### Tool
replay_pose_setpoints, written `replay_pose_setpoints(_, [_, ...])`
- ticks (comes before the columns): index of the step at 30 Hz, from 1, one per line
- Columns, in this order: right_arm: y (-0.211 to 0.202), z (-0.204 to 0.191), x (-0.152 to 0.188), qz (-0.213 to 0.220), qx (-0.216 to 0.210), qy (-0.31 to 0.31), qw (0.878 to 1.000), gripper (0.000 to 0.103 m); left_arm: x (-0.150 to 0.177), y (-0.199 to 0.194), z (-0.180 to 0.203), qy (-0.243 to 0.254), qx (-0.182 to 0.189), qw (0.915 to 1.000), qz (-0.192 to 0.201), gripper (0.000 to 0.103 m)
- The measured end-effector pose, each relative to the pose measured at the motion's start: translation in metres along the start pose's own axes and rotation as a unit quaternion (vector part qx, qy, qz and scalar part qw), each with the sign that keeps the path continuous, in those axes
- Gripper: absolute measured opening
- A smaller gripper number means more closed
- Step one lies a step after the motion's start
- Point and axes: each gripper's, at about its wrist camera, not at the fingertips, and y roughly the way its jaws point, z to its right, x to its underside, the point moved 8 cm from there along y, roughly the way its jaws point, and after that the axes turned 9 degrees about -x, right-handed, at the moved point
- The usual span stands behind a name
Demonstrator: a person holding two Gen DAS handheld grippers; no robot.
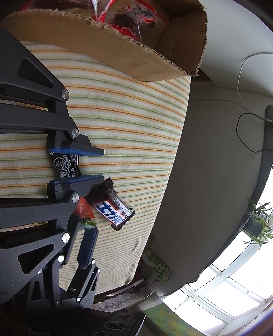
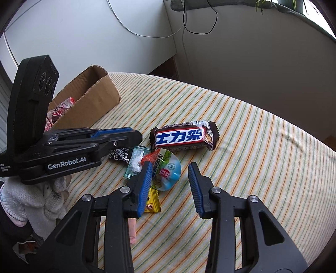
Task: Organize snacks
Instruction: 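Grasp the black-and-white wrapped candy with the left tool while the right tool grasps the egg-shaped candy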
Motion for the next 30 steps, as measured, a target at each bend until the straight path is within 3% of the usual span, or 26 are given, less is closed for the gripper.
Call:
replay_pose_setpoints(6, [-0.006, -0.002, 0.000, 0.004, -0.003, -0.008, 1.000, 0.038, 0.014, -0.012, 0.003, 0.012, 0.015, 0.9998, -0.003, 0.017])
replay_pose_setpoints(7, [-0.007, -0.003, 0.000, 0.004, -0.004, -0.010, 1.000, 0.038, 0.016, -0.015, 0.004, 0.021, 0.011, 0.9997, -0.001, 0.023])
replay_pose_setpoints(10, [-0.008, -0.007, -0.001, 0.006, -0.007, -0.015, 1.000, 0.038, 0.021, -0.023, 0.008, 0.064, -0.006, 0.9979, 0.011, 0.027])
replay_pose_setpoints(13, [-0.003, -0.011, -0.002, -0.003, -0.013, -0.023, 1.000, 0.051, 0.026, -0.024, 0.011, 0.111, -0.037, 0.9929, 0.017, 0.040])
replay_pose_setpoints(19, [0.014, -0.014, -0.002, -0.018, -0.013, -0.027, 0.999, 0.053, 0.033, -0.015, 0.018, 0.156, -0.062, 0.9857, 0.017, 0.040])
replay_pose_setpoints(26, [0.016, -0.011, -0.002, -0.018, -0.011, -0.026, 0.999, 0.050, 0.031, -0.012, 0.020, 0.155, -0.064, 0.9856, 0.022, 0.040])
replay_pose_setpoints(30, [0.016, -0.010, -0.002, -0.020, -0.005, -0.028, 0.999, 0.043, 0.032, -0.015, 0.013, 0.153, -0.075, 0.9851, 0.021, 0.027])
